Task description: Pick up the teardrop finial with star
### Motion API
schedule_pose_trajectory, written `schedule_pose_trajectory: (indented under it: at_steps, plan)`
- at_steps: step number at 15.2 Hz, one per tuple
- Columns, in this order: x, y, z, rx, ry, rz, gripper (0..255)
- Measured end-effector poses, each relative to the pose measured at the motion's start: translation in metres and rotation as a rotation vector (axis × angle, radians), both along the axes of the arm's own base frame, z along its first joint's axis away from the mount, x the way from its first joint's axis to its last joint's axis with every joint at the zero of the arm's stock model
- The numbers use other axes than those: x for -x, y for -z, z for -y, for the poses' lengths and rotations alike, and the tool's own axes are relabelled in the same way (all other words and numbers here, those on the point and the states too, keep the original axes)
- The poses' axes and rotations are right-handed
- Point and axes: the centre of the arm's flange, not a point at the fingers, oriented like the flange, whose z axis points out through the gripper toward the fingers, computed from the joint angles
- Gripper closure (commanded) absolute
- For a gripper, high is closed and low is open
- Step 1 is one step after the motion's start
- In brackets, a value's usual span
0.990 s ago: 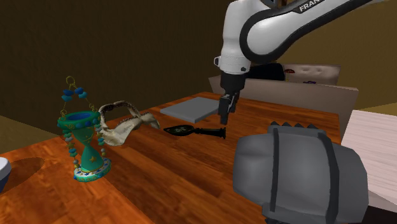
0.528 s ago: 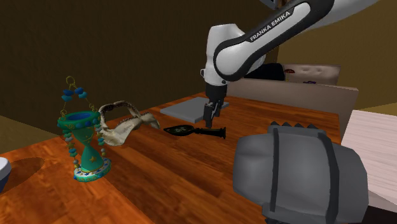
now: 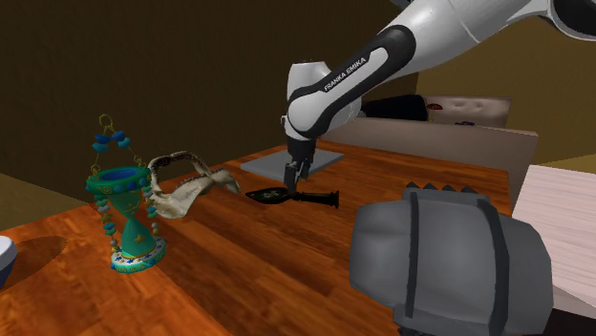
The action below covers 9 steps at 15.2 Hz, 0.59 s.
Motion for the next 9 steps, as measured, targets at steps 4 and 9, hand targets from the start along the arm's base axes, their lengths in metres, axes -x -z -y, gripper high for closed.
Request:
schedule_pose_trajectory:
  at_steps: [4,9]
  plan:
    - [-0.005,0.021,0.002,0.001,-0.002,0.001,0]
    - [-0.006,0.039,0.003,0.001,-0.003,0.001,255]
